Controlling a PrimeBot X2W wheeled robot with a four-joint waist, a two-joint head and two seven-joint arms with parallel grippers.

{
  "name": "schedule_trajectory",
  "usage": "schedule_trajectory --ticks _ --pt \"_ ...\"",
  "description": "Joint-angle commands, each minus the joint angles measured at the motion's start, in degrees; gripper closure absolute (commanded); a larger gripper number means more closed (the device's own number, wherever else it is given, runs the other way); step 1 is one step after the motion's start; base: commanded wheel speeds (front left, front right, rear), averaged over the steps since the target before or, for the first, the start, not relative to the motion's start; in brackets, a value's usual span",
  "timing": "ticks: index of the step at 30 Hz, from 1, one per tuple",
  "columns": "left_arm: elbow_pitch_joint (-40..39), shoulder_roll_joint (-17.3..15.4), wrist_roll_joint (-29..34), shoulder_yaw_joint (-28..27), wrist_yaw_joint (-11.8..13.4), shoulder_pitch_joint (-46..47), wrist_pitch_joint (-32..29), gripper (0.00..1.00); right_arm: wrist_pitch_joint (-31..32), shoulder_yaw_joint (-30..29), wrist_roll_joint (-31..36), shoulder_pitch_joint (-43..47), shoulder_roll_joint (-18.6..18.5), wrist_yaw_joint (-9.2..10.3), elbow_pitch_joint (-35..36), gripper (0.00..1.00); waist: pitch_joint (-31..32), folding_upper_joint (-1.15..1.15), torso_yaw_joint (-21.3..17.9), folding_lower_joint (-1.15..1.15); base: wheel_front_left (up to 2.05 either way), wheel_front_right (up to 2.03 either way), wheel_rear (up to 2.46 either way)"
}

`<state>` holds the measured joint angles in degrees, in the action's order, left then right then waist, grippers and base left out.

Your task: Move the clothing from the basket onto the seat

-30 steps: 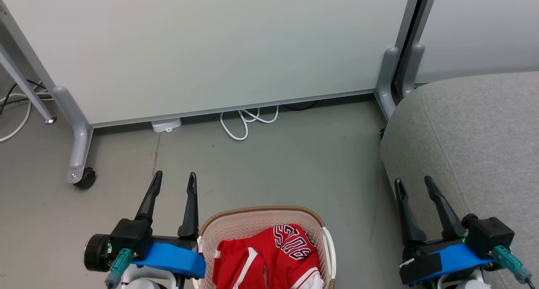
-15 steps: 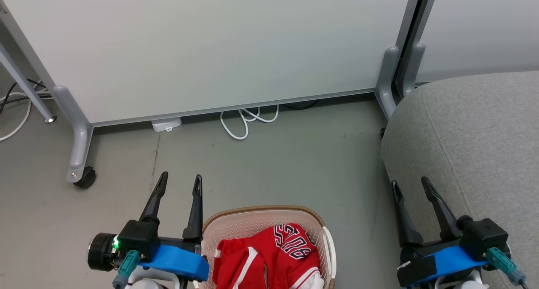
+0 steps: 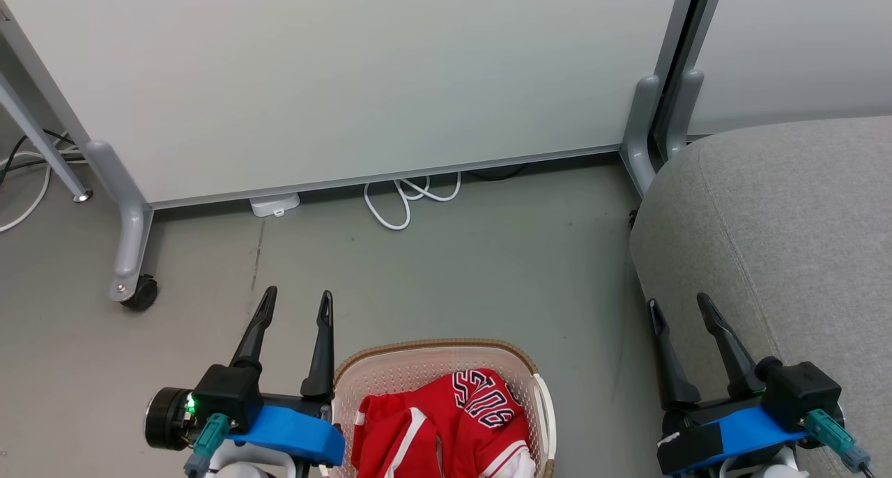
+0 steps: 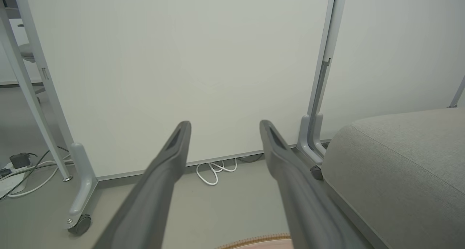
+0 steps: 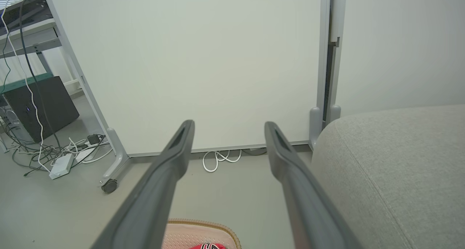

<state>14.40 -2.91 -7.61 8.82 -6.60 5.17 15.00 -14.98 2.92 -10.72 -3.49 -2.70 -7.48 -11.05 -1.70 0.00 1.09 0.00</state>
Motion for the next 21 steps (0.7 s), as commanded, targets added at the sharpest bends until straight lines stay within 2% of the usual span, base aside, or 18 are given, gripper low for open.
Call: schedule_trajectory --ticks 1,7,13,21 --pt "0.2 0.0 -0.2 0.1 -0.3 0.9 0.3 0.00 -0.3 0.0 -0.3 0.4 -0.3 -0.03 -0.1 0.00 -0.1 0.00 0.0 0.00 0.00 0.00 0.00" --pt "2.9 0.0 0.7 1.4 -0.5 3.4 0.3 0.00 -0.3 0.4 -0.4 -0.9 -0.3 -0.03 0.1 0.00 -1.5 0.00 -0.6 0.00 0.00 0.00 0.00" --pt "9.5 -0.7 1.3 3.6 -1.0 8.1 0.2 0.00 -0.3 1.0 -0.5 -2.5 -0.3 -0.03 0.4 0.00 -4.5 0.00 -2.3 0.00 0.00 0.00 0.00" --pt "18.6 -2.7 -1.4 9.9 -0.9 15.5 0.2 0.00 -0.3 1.0 -0.9 -5.6 -0.3 -0.03 1.0 0.00 -11.0 0.00 -5.5 0.00 0.00 0.00 0.00"
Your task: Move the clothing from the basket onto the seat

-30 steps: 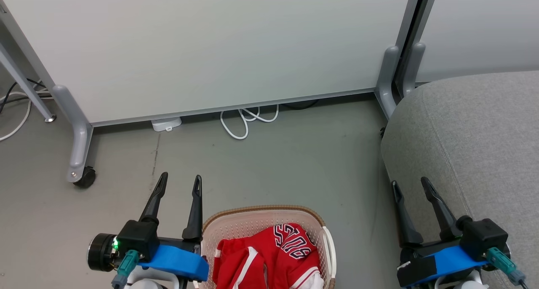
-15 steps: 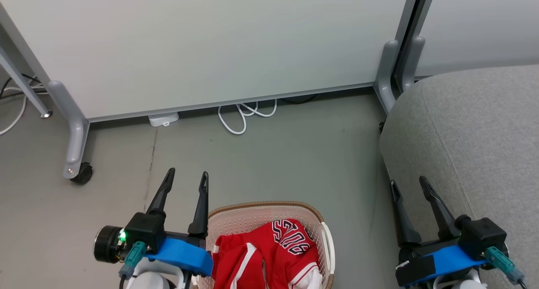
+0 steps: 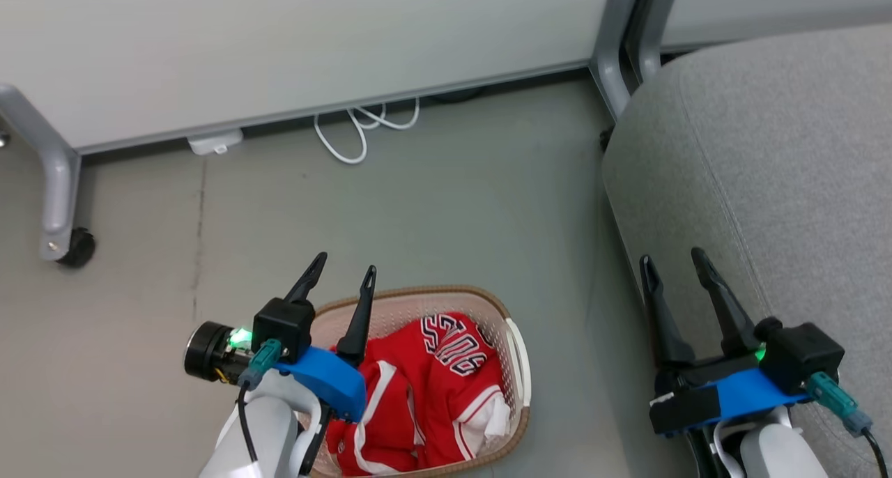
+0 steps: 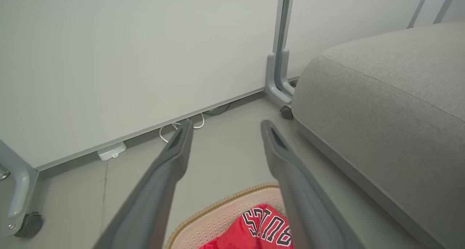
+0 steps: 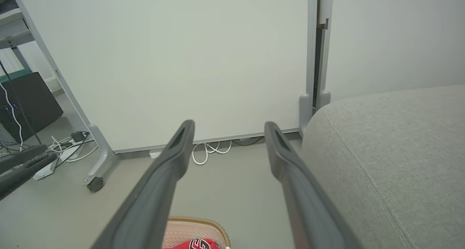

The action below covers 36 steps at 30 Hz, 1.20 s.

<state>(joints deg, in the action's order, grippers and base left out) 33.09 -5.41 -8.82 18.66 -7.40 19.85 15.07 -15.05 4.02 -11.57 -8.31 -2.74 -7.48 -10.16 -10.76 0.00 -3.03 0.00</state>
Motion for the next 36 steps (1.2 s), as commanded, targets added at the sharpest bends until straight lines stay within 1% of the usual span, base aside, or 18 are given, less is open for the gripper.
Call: schedule_trajectory --ticks 1,9,10,11,17,18,30,36 --pt "1.1 -0.5 -0.7 0.6 -0.1 1.6 0.2 0.00 -0.2 0.1 -0.2 -1.3 -0.3 -0.03 0.2 0.00 -3.0 0.00 -1.9 0.00 0.00 0.00 0.00" --pt "11.6 -2.7 -4.1 7.0 -0.1 7.9 0.2 0.00 -0.2 1.0 -1.5 -4.8 -0.2 -0.03 0.9 0.00 -9.3 0.00 -4.8 0.00 0.00 0.00 0.00" --pt "11.6 -2.7 -4.1 7.0 -0.1 7.9 0.2 0.00 -0.2 1.0 -1.5 -4.8 -0.2 -0.03 0.9 0.00 -9.3 0.00 -4.8 0.00 0.00 0.00 0.00" --pt "14.1 -2.9 -5.3 8.4 -0.1 9.5 0.2 0.00 -0.2 1.1 -1.6 -5.7 -0.2 -0.03 1.1 0.00 -11.0 0.00 -5.3 0.00 0.00 0.00 0.00" --pt "21.2 -3.1 -8.3 12.9 -0.1 14.0 0.2 0.00 -0.2 1.2 -1.8 -8.4 -0.2 -0.03 1.8 0.00 -16.2 0.00 -6.3 0.00 0.00 0.00 0.00" --pt "21.2 -3.1 -8.3 12.9 -0.1 14.0 0.2 0.00 -0.2 1.2 -1.8 -8.4 -0.2 -0.03 1.8 0.00 -16.2 0.00 -6.3 0.00 0.00 0.00 0.00" --pt "32.8 -3.2 -15.3 19.7 -0.1 20.6 -0.2 0.00 -0.2 1.5 -1.0 -12.9 -0.2 -0.03 3.5 0.00 -25.5 0.00 -7.1 0.00 0.00 0.00 0.00" --pt "35.6 -3.4 -18.4 22.3 -0.1 22.5 -1.1 0.00 -0.2 0.9 -0.6 -14.2 -0.2 -0.03 4.1 0.00 -29.3 0.00 -7.4 0.00 0.00 0.00 0.00"
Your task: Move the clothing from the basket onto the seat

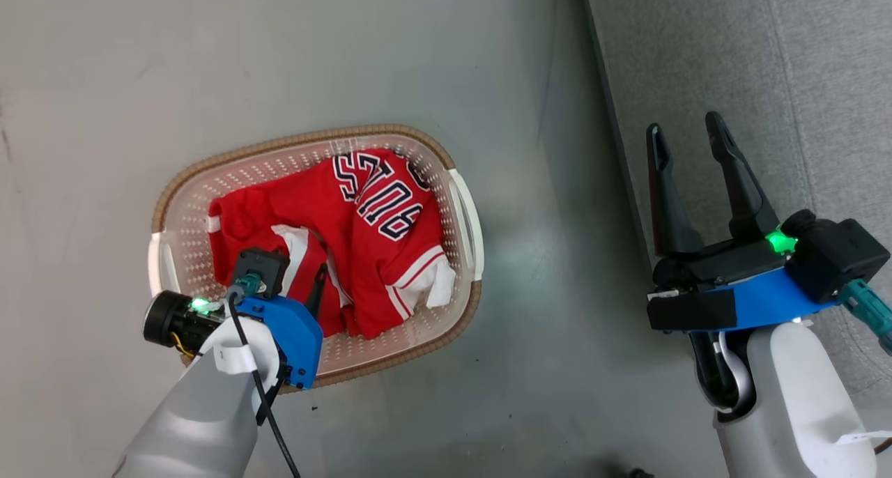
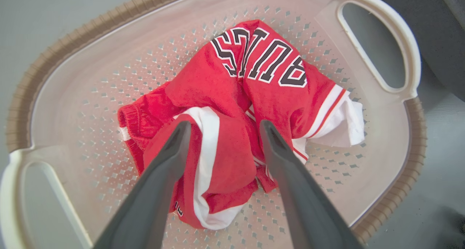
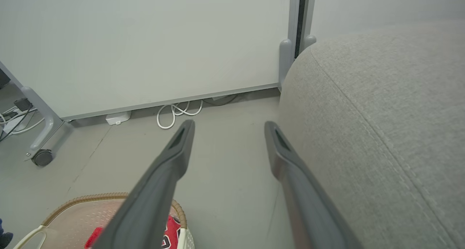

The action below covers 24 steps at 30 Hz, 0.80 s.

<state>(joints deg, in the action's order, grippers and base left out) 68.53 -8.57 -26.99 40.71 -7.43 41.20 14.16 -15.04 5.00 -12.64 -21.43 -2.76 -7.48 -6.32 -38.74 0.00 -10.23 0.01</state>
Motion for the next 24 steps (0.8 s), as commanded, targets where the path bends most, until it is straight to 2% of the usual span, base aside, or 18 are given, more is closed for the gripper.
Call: schedule_trajectory --ticks 1,18,24 --pt "0.5 -0.3 -0.7 0.5 -0.1 1.5 -0.4 0.00 -0.2 -0.2 0.5 -1.3 -0.2 -0.03 0.4 0.00 -1.9 0.00 -0.2 -0.01 0.00 0.00 0.00" --pt "4.1 -0.6 -2.8 5.5 -0.1 9.3 -3.9 0.00 -0.2 -0.2 0.5 -3.8 -0.2 -0.03 2.3 0.00 -10.8 0.00 -0.7 -0.01 0.00 0.00 0.00" --pt "4.8 -0.8 -1.5 7.1 1.2 11.1 -5.2 0.00 -0.2 -0.4 0.1 -4.3 -0.2 -0.03 2.9 0.00 -12.9 0.00 -1.1 -0.01 0.00 0.00 0.00"
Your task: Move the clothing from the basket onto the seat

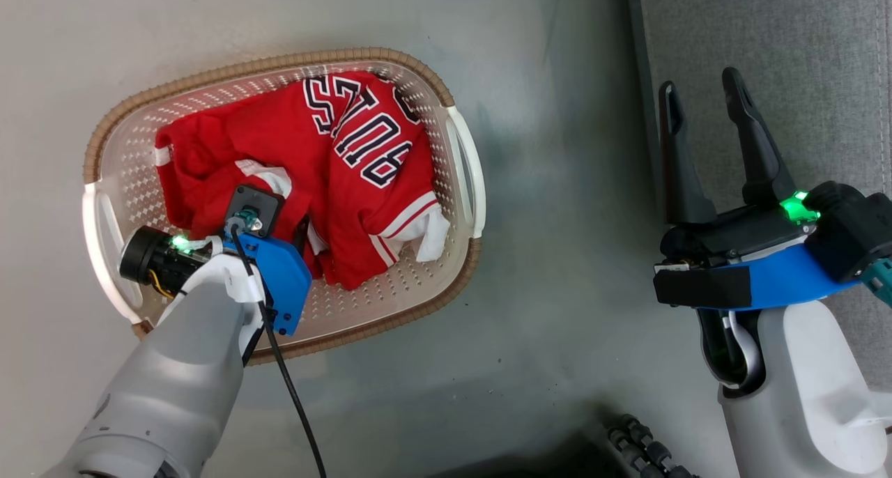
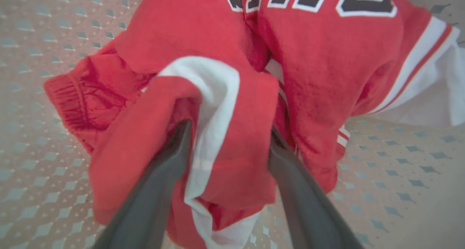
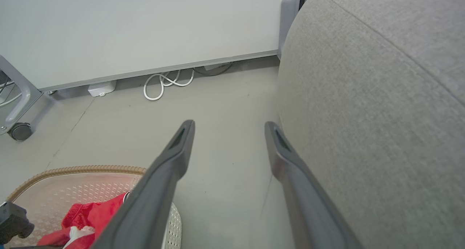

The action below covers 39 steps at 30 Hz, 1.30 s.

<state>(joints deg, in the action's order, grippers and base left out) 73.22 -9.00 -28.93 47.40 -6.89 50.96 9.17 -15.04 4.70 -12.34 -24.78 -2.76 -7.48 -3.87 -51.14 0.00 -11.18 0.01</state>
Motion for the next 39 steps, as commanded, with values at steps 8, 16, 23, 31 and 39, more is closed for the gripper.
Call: schedule_trajectory --ticks 8,16,23,31,39 --pt "0.5 -0.9 2.4 2.7 3.0 2.8 -2.1 1.00 -0.2 -0.2 -0.6 -1.4 -0.2 -0.03 0.8 0.00 -2.1 0.00 -0.4 -0.01 0.00 0.00 0.00" --pt "0.6 -0.6 2.2 3.4 3.0 3.3 -2.0 1.00 -0.2 -0.3 -0.8 -1.6 -0.2 -0.03 0.3 0.00 -1.8 0.00 -0.3 -0.01 0.00 0.00 0.00" --pt "0.6 0.3 1.5 3.7 2.1 2.4 0.2 1.00 -0.2 -0.8 -0.5 -1.5 -0.2 -0.03 -0.1 0.00 0.1 0.00 0.5 -0.01 0.00 0.00 0.00" --pt "0.4 2.2 -0.1 2.7 1.3 2.1 4.1 1.00 -0.2 -1.4 0.9 -0.3 -0.2 -0.03 -0.5 0.00 3.6 0.00 2.8 -0.01 0.00 0.00 0.00" --pt "-1.7 3.3 -0.7 2.2 0.9 1.3 5.9 1.00 -0.2 -1.8 1.9 0.7 -0.2 -0.03 -1.1 0.00 7.5 0.00 4.7 -0.01 0.00 0.00 0.00"
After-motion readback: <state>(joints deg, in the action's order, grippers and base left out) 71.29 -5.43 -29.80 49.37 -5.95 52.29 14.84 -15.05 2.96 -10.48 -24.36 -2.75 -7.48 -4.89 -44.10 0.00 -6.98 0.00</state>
